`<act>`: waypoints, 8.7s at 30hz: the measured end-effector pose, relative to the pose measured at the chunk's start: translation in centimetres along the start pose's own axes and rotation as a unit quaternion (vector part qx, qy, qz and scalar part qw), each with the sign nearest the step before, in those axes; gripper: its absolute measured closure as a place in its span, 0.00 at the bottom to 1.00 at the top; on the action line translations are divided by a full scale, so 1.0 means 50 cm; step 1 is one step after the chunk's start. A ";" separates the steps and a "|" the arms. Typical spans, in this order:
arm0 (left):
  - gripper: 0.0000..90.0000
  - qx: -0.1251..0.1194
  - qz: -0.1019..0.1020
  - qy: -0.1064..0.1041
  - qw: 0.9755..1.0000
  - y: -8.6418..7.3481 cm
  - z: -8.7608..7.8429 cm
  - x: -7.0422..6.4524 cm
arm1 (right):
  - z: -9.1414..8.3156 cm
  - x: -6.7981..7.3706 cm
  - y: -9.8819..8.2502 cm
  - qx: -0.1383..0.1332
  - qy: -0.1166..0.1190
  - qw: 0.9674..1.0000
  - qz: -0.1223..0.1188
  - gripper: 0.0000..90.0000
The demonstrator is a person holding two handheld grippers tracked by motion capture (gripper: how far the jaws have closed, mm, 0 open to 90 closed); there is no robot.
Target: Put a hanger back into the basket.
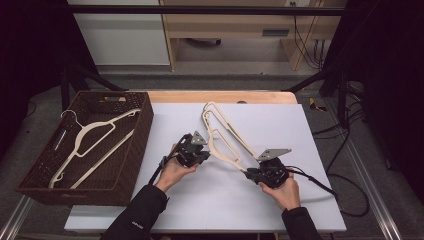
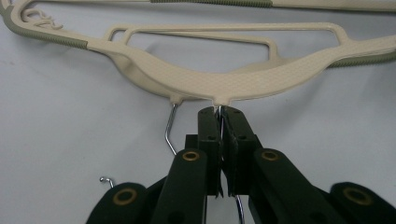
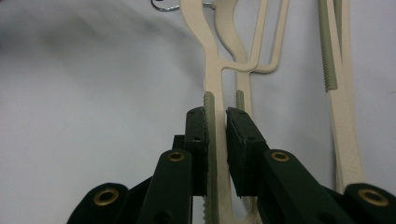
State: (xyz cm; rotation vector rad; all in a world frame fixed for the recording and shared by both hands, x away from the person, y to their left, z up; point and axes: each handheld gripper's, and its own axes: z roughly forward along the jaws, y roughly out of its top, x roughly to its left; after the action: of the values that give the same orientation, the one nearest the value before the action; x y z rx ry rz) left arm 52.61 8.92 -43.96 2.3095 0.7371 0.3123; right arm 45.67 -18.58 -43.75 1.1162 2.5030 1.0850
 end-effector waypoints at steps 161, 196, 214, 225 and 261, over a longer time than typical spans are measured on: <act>0.96 -0.169 0.001 0.004 0.986 -0.008 -0.488 0.039 | -0.133 0.005 0.022 -0.183 -0.031 0.982 -0.046 0.17; 0.96 -0.149 -0.125 0.105 0.975 -0.258 -0.591 0.352 | -0.123 0.001 0.019 -0.171 -0.036 0.984 -0.043 0.15; 0.96 -0.103 -0.159 0.079 0.979 -0.320 -0.537 0.366 | -0.115 0.002 0.019 -0.161 -0.033 0.985 -0.045 0.15; 0.92 -0.062 -0.226 0.110 0.966 -0.359 -0.486 0.369 | -0.112 0.003 0.019 -0.160 -0.033 0.985 -0.046 0.14; 0.14 -0.241 -0.093 0.093 0.961 -0.180 -0.435 0.084 | -0.110 0.001 0.015 -0.157 -0.042 0.986 -0.041 0.14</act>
State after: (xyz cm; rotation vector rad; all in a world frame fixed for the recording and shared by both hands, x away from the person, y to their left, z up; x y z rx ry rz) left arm 43.35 28.53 -33.89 1.7537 0.8564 0.5610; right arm 43.61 -21.21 -39.30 0.9397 2.1938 1.3209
